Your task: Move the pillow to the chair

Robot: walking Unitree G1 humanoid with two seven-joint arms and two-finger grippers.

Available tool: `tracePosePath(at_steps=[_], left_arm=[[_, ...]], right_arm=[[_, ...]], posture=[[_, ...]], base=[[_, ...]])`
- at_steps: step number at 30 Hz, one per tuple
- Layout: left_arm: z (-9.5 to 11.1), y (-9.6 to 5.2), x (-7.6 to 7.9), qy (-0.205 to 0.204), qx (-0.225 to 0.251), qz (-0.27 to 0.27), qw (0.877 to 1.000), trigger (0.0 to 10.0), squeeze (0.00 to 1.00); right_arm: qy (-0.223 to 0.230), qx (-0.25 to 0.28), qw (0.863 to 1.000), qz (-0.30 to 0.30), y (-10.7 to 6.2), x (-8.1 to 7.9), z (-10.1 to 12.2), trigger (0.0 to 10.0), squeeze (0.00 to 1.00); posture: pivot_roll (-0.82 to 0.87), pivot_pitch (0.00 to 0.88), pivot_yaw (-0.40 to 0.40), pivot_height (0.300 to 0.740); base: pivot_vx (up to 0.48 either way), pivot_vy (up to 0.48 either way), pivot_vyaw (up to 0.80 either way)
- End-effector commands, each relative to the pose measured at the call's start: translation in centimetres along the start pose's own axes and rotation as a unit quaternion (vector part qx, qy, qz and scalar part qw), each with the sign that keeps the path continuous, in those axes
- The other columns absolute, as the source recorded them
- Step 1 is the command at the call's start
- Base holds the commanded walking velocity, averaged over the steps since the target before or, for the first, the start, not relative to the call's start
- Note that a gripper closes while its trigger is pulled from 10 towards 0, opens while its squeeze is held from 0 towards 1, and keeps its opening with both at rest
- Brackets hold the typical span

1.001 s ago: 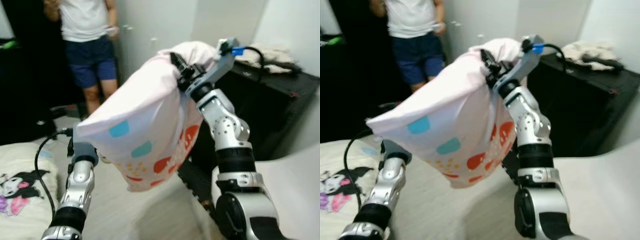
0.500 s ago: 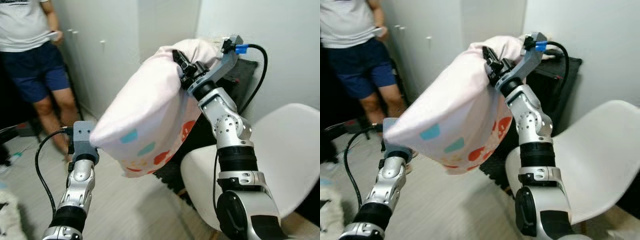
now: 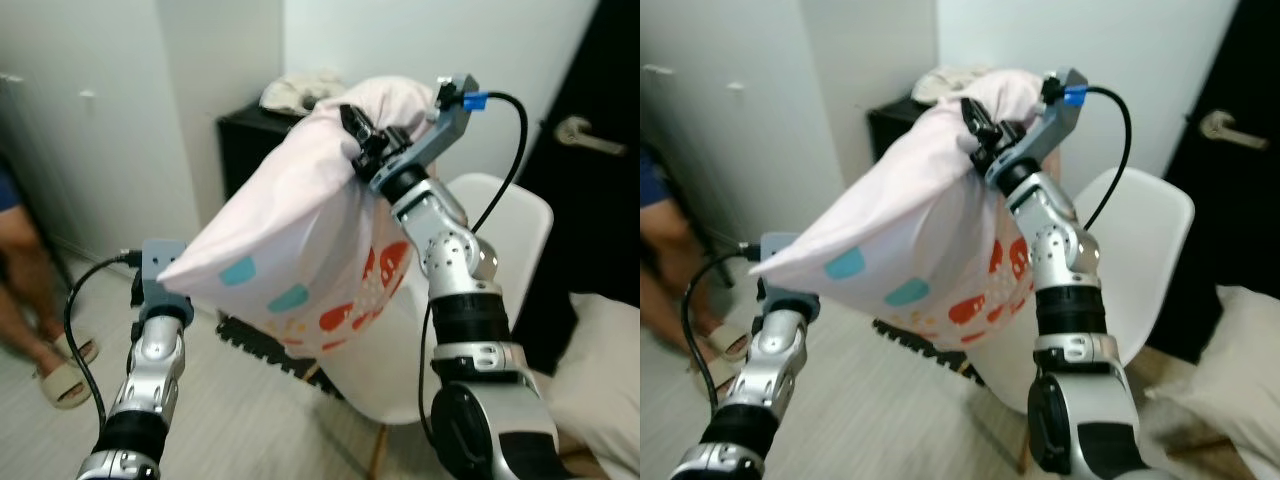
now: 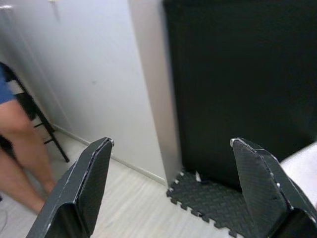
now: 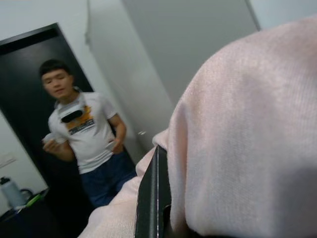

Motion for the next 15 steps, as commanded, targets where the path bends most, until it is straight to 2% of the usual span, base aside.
tracePosePath(at_steps=[1, 15], left_arm=[[0.08, 0.17, 0.08, 0.003, -0.001, -0.004, 1.0, 10.0, 0.0], [0.45, 0.19, 0.11, 0.007, 0.006, -0.005, 1.0, 10.0, 0.0]], right_arm=[[-0.012, 0.038, 0.998, 0.038, 0.5, -1.92, 2.14, 0.0, 0.0], [-0.011, 0.036, 0.998, 0.046, 0.51, -2.25, 1.82, 0.0, 0.0]], posture=[[-0.05, 0.0, 0.001, 0.74], [-0.04, 0.0, -0.001, 0.74]], base=[[0.0, 0.0, -0.8], [0.0, 0.0, -0.8]])
Point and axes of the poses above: a point about 5 cm out from each wrist's last joint towards the gripper, its own y axis pointing out of the wrist towards the gripper, its own z axis along the axis of the wrist's last joint, x = y × z, the point moved 6 cm from there along y, pointing out of the wrist towards the gripper, and after that the axes turned 9 degrees about y, right-handed, at the moved point
